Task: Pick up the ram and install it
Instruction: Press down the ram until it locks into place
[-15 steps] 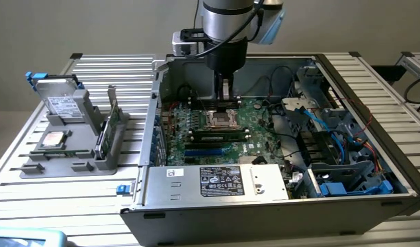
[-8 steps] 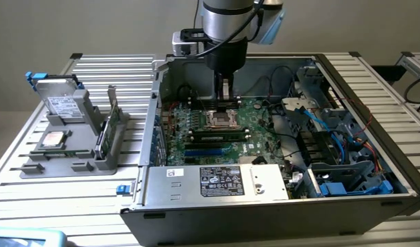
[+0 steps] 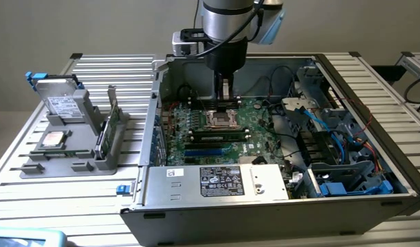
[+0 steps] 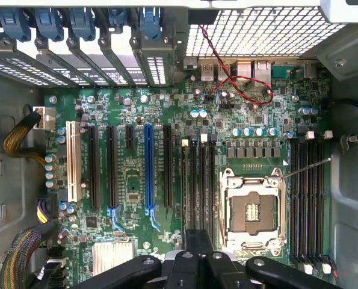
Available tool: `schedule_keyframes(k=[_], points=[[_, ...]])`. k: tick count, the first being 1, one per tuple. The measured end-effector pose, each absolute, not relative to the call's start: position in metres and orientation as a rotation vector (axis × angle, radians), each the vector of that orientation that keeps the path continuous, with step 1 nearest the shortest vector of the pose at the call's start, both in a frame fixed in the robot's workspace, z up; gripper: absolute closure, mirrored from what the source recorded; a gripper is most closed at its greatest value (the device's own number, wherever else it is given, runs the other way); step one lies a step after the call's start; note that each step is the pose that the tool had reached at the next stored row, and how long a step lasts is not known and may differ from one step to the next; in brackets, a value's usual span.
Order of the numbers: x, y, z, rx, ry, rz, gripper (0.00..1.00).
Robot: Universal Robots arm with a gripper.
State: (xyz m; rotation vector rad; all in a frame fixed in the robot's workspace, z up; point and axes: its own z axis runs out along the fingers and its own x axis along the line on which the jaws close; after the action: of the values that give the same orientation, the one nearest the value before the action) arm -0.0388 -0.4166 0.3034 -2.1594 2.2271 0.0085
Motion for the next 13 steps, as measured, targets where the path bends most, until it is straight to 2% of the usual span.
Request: schedule_keyframes(k=[7, 10, 13], points=[[-0.0387, -0.4166, 0.3031, -2.138, 2.249, 0.005, 0.89], [-0.0387, -0.4166, 0.3031, -2.131, 2.279, -0.043, 0.89], [-0.0386, -0.4166, 0.3034, -2.107, 2.311, -0.058, 0.89]])
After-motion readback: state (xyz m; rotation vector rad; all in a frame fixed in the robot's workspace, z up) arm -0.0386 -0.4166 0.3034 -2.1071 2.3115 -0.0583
